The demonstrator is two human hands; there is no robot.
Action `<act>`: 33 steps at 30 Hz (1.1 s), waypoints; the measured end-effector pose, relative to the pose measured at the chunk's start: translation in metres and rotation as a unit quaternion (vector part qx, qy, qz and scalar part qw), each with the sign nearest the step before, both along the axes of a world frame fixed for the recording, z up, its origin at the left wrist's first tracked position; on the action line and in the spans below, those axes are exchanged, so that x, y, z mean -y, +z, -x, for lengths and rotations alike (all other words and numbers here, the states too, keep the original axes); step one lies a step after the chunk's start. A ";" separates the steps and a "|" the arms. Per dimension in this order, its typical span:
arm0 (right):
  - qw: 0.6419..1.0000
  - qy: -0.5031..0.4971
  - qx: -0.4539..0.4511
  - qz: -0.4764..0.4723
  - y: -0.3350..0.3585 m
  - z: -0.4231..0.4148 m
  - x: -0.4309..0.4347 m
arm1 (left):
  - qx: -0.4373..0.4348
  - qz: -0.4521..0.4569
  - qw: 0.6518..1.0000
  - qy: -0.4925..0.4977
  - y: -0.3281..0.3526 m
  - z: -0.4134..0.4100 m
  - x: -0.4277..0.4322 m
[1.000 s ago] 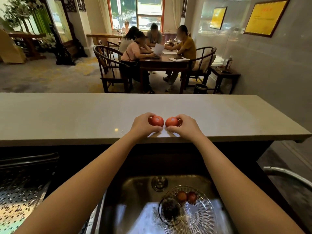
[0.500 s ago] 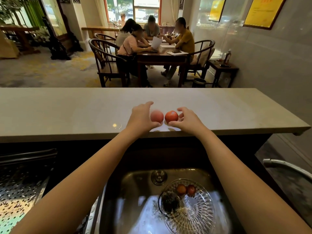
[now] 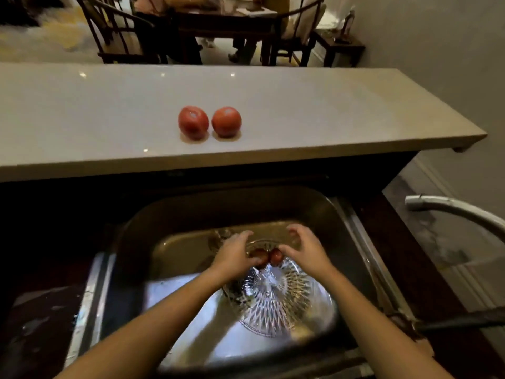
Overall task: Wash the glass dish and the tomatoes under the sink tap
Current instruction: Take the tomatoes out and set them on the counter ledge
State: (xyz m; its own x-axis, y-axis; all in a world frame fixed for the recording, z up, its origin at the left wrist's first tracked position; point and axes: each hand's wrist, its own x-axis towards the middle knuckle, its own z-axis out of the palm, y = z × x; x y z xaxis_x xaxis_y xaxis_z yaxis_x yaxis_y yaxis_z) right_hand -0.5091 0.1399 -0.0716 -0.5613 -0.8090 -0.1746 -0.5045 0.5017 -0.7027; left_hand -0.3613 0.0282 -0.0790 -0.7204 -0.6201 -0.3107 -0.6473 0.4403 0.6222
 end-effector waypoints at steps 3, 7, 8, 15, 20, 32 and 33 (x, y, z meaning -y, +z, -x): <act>0.995 0.000 -0.018 -0.102 -0.053 0.013 -0.003 | 0.047 -0.013 0.999 0.005 -0.048 0.018 0.003; 0.986 0.031 -0.034 -0.161 -0.102 0.027 -0.001 | 0.054 -0.030 0.998 0.018 -0.095 0.030 0.004; 0.986 0.034 -0.030 -0.159 -0.111 0.029 0.001 | 0.045 -0.033 0.998 0.022 -0.103 0.032 0.004; 0.987 0.034 -0.030 -0.154 -0.143 0.030 0.022 | 0.017 -0.028 0.999 0.015 -0.135 0.042 0.005; 0.992 0.032 -0.046 -0.112 -0.147 0.024 0.028 | -0.004 -0.018 0.999 0.030 -0.142 0.045 0.003; 0.998 -0.010 -0.022 0.055 0.003 -0.017 0.001 | -0.102 0.013 0.993 0.057 0.001 0.002 -0.003; 0.997 -0.012 -0.025 0.073 0.024 -0.023 -0.002 | -0.108 0.023 0.992 0.054 0.022 -0.003 -0.004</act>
State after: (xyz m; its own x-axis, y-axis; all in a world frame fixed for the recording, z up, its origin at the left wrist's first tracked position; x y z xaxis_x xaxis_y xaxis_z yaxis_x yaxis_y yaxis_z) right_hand -0.4863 0.1423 -0.0475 -0.5860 -0.8098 -0.0275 -0.5298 0.4086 -0.7432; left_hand -0.3586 0.0319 -0.0570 -0.6962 -0.7068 -0.1256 -0.5452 0.4067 0.7330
